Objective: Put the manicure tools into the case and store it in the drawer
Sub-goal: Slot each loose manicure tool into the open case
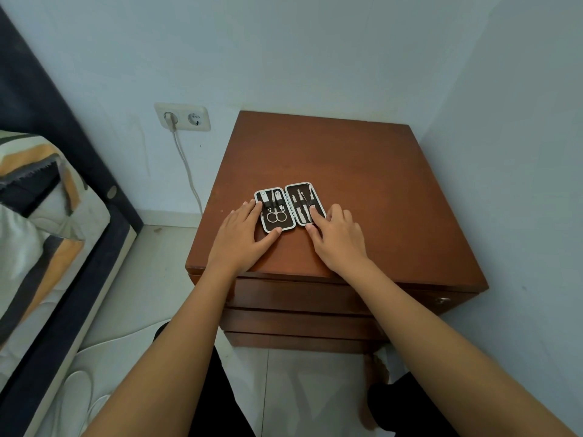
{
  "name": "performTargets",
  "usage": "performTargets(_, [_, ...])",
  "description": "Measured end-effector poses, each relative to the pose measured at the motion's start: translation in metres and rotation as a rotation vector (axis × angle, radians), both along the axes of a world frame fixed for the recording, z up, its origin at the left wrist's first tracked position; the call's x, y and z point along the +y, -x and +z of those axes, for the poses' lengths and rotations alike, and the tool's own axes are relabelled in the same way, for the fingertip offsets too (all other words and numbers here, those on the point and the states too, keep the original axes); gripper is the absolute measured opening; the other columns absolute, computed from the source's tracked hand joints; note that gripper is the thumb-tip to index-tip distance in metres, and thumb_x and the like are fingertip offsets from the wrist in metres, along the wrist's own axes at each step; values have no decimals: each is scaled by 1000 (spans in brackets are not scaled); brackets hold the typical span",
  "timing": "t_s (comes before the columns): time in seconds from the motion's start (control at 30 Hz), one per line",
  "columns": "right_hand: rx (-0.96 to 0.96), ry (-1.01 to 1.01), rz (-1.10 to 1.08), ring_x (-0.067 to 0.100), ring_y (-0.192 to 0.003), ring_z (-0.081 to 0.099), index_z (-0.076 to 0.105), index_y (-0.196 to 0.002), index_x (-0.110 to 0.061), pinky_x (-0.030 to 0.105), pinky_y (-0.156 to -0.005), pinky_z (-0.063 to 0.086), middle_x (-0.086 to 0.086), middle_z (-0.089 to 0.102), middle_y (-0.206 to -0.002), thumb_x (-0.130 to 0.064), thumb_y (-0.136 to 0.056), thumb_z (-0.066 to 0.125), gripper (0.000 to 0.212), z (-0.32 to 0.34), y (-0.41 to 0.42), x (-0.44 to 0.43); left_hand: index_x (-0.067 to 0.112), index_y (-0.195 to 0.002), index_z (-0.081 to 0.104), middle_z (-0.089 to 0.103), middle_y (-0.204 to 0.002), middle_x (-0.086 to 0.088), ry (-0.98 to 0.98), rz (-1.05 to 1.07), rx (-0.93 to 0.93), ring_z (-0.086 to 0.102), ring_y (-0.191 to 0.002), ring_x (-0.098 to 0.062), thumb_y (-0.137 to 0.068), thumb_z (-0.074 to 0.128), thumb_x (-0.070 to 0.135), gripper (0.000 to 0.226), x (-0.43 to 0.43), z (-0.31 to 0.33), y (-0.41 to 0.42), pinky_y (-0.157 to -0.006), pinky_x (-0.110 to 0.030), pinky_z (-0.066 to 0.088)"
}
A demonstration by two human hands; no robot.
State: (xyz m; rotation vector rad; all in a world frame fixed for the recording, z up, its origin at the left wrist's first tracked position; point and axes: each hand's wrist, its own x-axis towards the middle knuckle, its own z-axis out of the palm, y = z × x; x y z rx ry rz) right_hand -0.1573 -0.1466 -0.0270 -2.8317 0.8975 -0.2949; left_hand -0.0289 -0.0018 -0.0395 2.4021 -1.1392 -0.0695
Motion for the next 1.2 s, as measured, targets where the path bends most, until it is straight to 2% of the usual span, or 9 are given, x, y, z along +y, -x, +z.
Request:
performTargets(0.1, [-31, -21, -8, 25, -102, 45, 41, -137, -25, 37, -80, 40, 7, 47, -111, -42, -96, 33, 45, 1, 0, 1, 17, -148, 25, 24, -156, -1, 14, -7, 26, 17, -145, -16, -89, 45, 57, 74, 0, 2, -1, -118, -34, 10])
performTargets(0.17, [-137, -117, -28, 23, -101, 46, 42, -136, -24, 38, -83, 42, 6, 48, -108, -39, -96, 35, 43, 1, 4, 0, 18, -147, 27, 25, -156, 0, 26, -5, 68, 17, -145, -15, -87, 49, 57, 75, -1, 2, -2, -117, -35, 12])
performTargets(0.3, [-308, -301, -73, 23, -105, 48, 51, -126, -20, 39, -83, 48, 6, 49, -108, -28, -95, 43, 33, 2, 4, -11, 19, -141, 36, 36, -150, -1, 50, 34, 139, 32, -138, -20, -78, 61, 58, 78, -6, 7, -12, -112, -41, 26])
performTargets(0.37, [-263, -253, -53, 21, -106, 47, 54, -123, -21, 35, -74, 47, 4, 49, -109, -28, -94, 44, 32, 4, 0, -16, 21, -140, 36, 37, -149, 1, -2, 44, 117, 34, -134, -22, -75, 63, 60, 81, -10, 10, -17, -109, -44, 26])
performTargets(0.6, [-188, -10, 63, 19, -100, 47, 60, -119, -21, 29, -55, 42, 2, 53, -107, -34, -95, 44, 32, -4, 3, -18, 24, -148, 21, 17, -158, 6, -85, 10, 197, 13, -144, -15, -71, 65, 63, 96, -16, 13, -27, -112, -42, 12])
performTargets(0.77, [-243, -38, 92, 19, -100, 49, 63, -112, -13, 30, -60, 45, 3, 56, -107, -27, -94, 46, 28, -5, 8, -16, 23, -150, 16, 10, -159, 6, -82, 7, 176, 7, -146, -12, -72, 61, 66, 100, -18, 7, -24, -113, -38, 7])
performTargets(0.93, [-356, -223, -4, 20, -91, 51, 55, -93, -10, 37, -73, 49, 5, 56, -94, -17, -91, 48, 10, -1, 9, -14, 21, -148, 19, 16, -158, 5, -66, 24, 184, 10, -145, -13, -69, 61, 67, 101, -19, 8, -23, -112, -39, 9])
performTargets(1.07, [-217, -302, -169, 27, -90, 52, 56, -85, -5, 37, -71, 44, 10, 56, -95, -14, -89, 43, 17, 12, -2, -18, 20, -143, 29, 30, -151, 2, -1, 56, 169, 26, -139, -19, -61, 59, 70, 101, -18, 9, -14, -112, -41, 16])
performTargets(1.2, [-94, -337, -231, 35, -93, 55, 59, -88, 1, 36, -69, 42, 18, 60, -101, -14, -87, 40, 24, 18, -14, -29, 19, -140, 35, 37, -144, -1, 49, 104, 136, 33, -133, -22, -61, 64, 74, 100, -12, 6, -1, -111, -42, 25])
